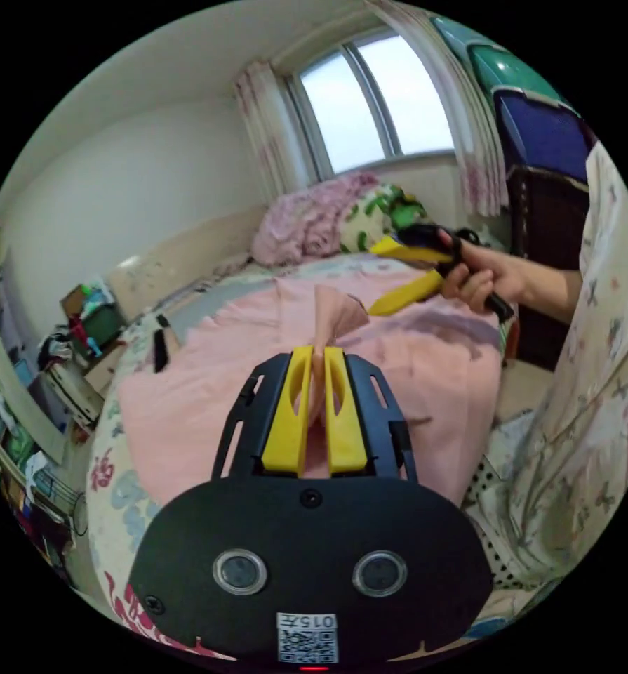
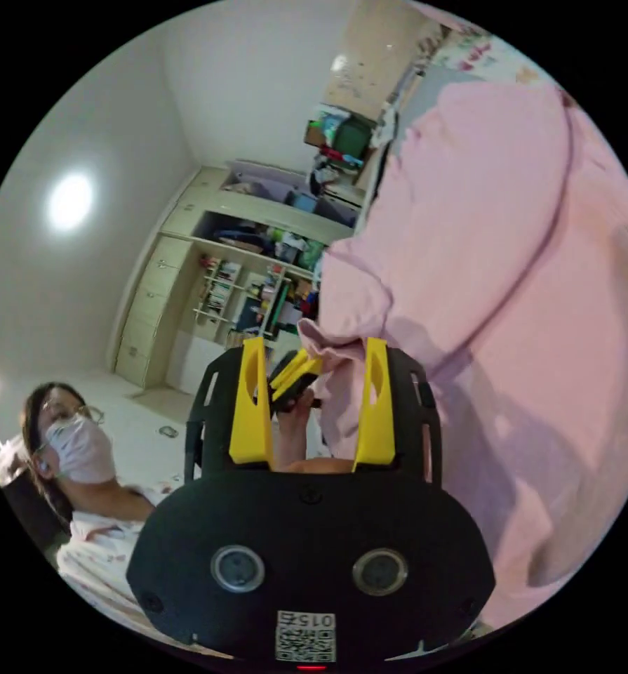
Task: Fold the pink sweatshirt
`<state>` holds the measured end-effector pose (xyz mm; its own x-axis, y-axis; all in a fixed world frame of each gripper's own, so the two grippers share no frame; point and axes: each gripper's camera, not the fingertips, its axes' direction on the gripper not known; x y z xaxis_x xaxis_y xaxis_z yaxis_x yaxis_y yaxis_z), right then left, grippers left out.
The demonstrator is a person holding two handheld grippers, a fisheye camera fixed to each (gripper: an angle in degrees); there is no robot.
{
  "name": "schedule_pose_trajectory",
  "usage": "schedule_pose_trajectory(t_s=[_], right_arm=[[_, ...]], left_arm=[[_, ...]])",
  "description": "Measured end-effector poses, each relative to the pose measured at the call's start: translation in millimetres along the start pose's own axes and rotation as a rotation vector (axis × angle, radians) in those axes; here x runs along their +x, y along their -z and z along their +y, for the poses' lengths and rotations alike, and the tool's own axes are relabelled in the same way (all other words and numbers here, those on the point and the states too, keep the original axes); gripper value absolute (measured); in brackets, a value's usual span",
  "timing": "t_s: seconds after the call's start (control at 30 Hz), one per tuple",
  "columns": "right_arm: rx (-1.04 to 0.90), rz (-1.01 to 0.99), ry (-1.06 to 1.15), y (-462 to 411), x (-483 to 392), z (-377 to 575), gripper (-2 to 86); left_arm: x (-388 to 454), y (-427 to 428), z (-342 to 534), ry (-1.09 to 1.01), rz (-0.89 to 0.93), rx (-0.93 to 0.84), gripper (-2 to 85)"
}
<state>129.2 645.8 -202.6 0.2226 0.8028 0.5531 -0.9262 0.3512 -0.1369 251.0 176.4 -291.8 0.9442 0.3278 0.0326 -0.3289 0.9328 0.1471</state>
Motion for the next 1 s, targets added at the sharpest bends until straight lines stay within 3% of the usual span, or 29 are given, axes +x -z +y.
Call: schedule_pose_trajectory(t_s=[0.27,0.47,0.63,0.8,1.0], right_arm=[[-0.038,-0.066,-0.012,11,-11,-7,15.8],[0.023,-0.141,0.047,43,-28,10,2.9],[0.156,-0.010,0.175,102,-64,51,1.0],[0.261,0.084,0.232,140,-78,109,0.5],[0.241,0.138,0.265,120,-77,164,0.4]], left_arm=[[28,30,-54,-0.111,-0.099,-0.013,1.5],[21,48,-68,-0.069,-0.100,0.019,1.9],[-70,90,-31,0.268,-0.097,0.153,4.7],[-164,67,13,0.477,-0.251,-0.065,7.2],[-226,-9,14,0.467,-0.309,-0.275,7.7]])
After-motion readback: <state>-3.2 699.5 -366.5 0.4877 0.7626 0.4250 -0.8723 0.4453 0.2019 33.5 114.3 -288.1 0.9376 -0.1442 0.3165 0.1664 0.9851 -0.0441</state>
